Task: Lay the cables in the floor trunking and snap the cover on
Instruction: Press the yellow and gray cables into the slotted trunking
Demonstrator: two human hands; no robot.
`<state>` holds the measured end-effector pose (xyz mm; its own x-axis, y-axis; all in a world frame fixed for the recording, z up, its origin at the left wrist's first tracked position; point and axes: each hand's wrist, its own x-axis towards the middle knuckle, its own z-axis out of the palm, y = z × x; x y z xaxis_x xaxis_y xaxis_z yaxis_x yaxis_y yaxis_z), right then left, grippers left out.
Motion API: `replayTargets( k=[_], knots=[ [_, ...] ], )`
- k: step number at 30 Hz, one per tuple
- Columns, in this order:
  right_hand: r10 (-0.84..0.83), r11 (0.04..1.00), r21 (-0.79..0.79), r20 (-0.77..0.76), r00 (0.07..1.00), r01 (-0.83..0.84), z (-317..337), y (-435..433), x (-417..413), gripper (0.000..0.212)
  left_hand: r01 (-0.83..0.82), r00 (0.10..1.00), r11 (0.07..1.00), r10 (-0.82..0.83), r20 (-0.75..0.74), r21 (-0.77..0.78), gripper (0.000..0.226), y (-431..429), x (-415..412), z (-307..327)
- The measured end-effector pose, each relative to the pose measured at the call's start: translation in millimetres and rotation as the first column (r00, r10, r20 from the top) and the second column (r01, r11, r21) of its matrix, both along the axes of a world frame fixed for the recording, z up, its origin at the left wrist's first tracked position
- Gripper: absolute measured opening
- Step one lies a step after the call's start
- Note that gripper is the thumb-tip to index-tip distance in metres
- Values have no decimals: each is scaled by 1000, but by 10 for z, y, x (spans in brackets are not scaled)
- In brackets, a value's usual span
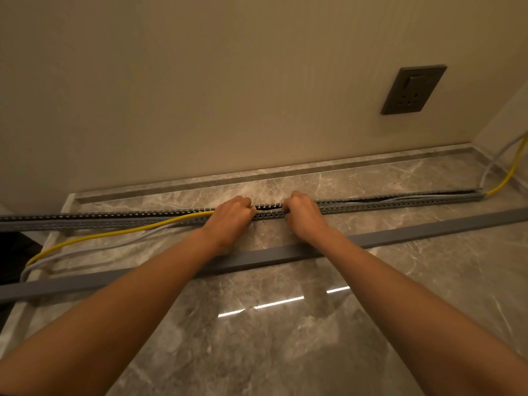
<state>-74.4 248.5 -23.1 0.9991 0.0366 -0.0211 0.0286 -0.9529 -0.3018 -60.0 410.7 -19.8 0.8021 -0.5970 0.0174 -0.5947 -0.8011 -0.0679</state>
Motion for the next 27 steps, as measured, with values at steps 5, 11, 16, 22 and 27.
replayTargets(
  k=[5, 11, 16, 22, 27],
  knots=[
    [1, 1000, -4, 21, 1000, -1, -1, 12, -22, 26, -6, 999, 996, 3, -34, -86, 41, 101, -66, -76],
    [53, 998, -33, 48, 997, -51, 32, 223, -21, 27, -98, 977, 975, 55, -206, -200, 32, 117, -30, 45],
    [-13, 999, -32, 57, 998, 15, 36, 351, -15, 22, -258, 964, 846, 192, -183, -467, 24, 460, 15, 132],
    [41, 999, 27, 103, 994, -44, 102, 732, 27, 23, -278, 956, 935, 248, -156, -221, 23, 985, 39, 122],
    [136, 984, 111, 60, 989, -142, 110, 1148, 55, 24, -261, 961, 947, 236, -146, -185, 19, 1267, 29, 149]
  ],
)
